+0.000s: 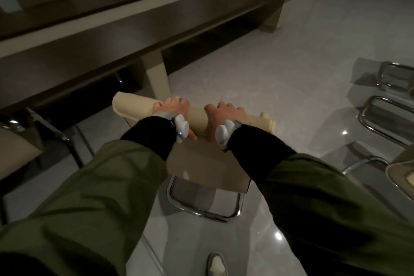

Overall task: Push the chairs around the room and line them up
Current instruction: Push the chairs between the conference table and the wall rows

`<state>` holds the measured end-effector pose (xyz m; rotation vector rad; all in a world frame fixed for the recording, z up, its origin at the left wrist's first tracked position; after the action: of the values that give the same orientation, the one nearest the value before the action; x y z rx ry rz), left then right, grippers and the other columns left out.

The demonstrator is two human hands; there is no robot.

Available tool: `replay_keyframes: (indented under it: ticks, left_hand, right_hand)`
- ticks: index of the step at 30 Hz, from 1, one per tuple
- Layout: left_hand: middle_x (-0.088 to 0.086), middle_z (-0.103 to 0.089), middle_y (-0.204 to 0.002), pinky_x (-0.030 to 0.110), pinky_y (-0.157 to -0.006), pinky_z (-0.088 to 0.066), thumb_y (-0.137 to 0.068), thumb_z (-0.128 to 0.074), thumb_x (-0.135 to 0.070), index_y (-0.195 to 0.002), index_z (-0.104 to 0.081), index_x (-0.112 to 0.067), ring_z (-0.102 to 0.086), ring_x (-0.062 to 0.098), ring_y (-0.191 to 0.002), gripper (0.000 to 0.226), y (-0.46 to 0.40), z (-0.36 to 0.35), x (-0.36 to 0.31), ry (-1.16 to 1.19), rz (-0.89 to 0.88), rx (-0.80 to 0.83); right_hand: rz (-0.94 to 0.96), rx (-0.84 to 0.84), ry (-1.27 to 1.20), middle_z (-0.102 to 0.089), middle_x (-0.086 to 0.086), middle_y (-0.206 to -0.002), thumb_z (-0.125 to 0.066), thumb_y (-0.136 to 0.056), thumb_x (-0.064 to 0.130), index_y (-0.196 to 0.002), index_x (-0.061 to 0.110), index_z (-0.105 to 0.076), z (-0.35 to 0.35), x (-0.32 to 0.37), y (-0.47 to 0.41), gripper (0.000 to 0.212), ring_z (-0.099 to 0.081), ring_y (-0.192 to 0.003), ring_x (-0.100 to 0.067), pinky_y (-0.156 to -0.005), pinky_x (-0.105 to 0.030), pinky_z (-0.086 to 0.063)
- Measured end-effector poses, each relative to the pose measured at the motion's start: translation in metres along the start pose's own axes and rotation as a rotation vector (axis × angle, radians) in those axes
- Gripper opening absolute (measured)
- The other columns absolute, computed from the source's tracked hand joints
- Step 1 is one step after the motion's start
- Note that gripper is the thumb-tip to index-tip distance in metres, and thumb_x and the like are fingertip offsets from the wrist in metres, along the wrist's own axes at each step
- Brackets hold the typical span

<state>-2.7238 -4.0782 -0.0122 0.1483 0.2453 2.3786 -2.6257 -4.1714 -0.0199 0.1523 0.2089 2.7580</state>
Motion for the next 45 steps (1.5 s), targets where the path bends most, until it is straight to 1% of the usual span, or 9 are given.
replay_keyframes:
  ticks: [9,14,20,26,29,32,34,37,45]
  left_hand:
    - [0.005,-0.050,-0.127,0.048,-0.094,-0.035,-0.051,-0.083,-0.072,-0.119,-0.045,-0.025,-0.044,0.030,-0.122,0.091,0.056,-0.022,0.023,0.073,0.158,0.033]
    - [0.006,-0.050,-0.122,0.046,-0.088,-0.029,-0.060,-0.078,-0.065,-0.116,-0.046,-0.024,-0.044,0.030,-0.116,0.076,0.091,-0.032,0.029,0.099,0.202,-0.067]
    - [0.010,-0.048,-0.127,0.053,-0.101,-0.030,-0.067,-0.075,-0.064,-0.121,-0.044,-0.022,-0.041,0.033,-0.120,0.075,0.117,-0.040,0.033,0.134,0.307,-0.016]
    - [0.005,-0.047,-0.113,0.051,-0.096,-0.029,-0.050,-0.082,-0.064,-0.113,-0.045,-0.025,-0.042,0.030,-0.111,0.082,0.111,-0.039,0.034,0.144,0.401,0.048]
    - [0.005,-0.048,-0.114,0.047,-0.088,-0.028,-0.049,-0.080,-0.066,-0.115,-0.045,-0.027,-0.043,0.030,-0.114,0.085,0.105,-0.036,0.031,0.151,0.461,0.065]
    - [0.006,-0.050,-0.121,0.047,-0.091,-0.030,-0.052,-0.079,-0.070,-0.118,-0.045,-0.027,-0.043,0.031,-0.118,0.086,0.102,-0.033,0.021,0.148,0.518,0.070]
    - [0.006,-0.050,-0.122,0.046,-0.093,-0.031,-0.054,-0.079,-0.072,-0.120,-0.045,-0.026,-0.043,0.030,-0.119,0.088,0.101,-0.032,0.013,0.142,0.550,0.060]
    - [0.005,-0.050,-0.124,0.046,-0.094,-0.031,-0.055,-0.079,-0.073,-0.124,-0.043,-0.025,-0.042,0.029,-0.120,0.091,0.103,-0.030,0.003,0.140,0.594,0.049]
    - [0.007,-0.048,-0.131,0.047,-0.098,-0.032,-0.055,-0.072,-0.076,-0.131,-0.041,-0.024,-0.043,0.030,-0.123,0.097,0.120,-0.029,-0.010,0.114,0.688,0.079]
  right_hand:
    - [0.115,0.015,0.046,-0.055,-0.004,-0.116,-0.084,-0.058,0.045,-0.131,0.036,-0.041,-0.013,0.032,0.018,0.085,-0.055,-0.109,-0.031,-0.089,-0.044,-0.038]
    - [0.186,-0.023,0.140,-0.057,0.001,-0.107,-0.085,-0.049,0.046,-0.120,0.045,-0.045,-0.013,0.050,0.027,0.082,-0.059,-0.101,-0.029,-0.075,-0.041,-0.033]
    - [0.305,0.061,0.133,-0.053,-0.002,-0.121,-0.077,-0.054,0.069,-0.129,0.045,-0.044,-0.010,0.067,0.036,0.085,-0.055,-0.112,-0.033,-0.092,-0.045,-0.040]
    - [0.405,0.046,0.219,-0.055,-0.001,-0.117,-0.087,-0.059,0.049,-0.129,0.032,-0.048,0.003,0.067,0.031,0.081,-0.058,-0.107,-0.025,-0.086,-0.035,-0.044]
    - [0.440,-0.058,0.084,-0.054,0.002,-0.097,-0.079,-0.037,0.064,-0.112,0.034,-0.057,-0.075,0.054,-0.063,0.084,-0.055,-0.080,-0.017,-0.069,-0.033,-0.048]
    - [0.517,0.165,0.015,-0.060,-0.014,-0.102,-0.072,-0.010,0.069,-0.095,0.041,-0.063,-0.085,0.049,-0.070,0.091,-0.055,-0.066,-0.023,-0.058,-0.036,-0.050]
    - [0.590,0.068,0.027,-0.055,0.002,-0.084,-0.074,-0.025,0.061,-0.093,0.043,-0.058,-0.065,0.047,-0.056,0.072,-0.046,-0.059,-0.019,-0.059,-0.030,-0.043]
    - [0.582,0.093,0.076,-0.048,0.005,-0.096,-0.080,-0.051,0.048,-0.111,0.043,-0.050,0.018,0.016,0.031,0.067,-0.051,-0.086,-0.024,-0.074,-0.036,-0.036]
    - [0.797,0.106,0.064,-0.043,0.006,-0.101,-0.080,-0.061,0.049,-0.126,0.042,-0.050,0.008,0.036,0.025,0.072,-0.052,-0.108,-0.026,-0.092,-0.044,-0.040]
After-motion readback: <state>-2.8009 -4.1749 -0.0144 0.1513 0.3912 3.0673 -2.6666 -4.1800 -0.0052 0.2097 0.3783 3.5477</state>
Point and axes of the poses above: each hand's wrist, its own y-axis away from the middle knuckle, its own z-axis out of the back of the hand, x = y × z, the point moved 10 cm from there along -y, towards the middle knuckle
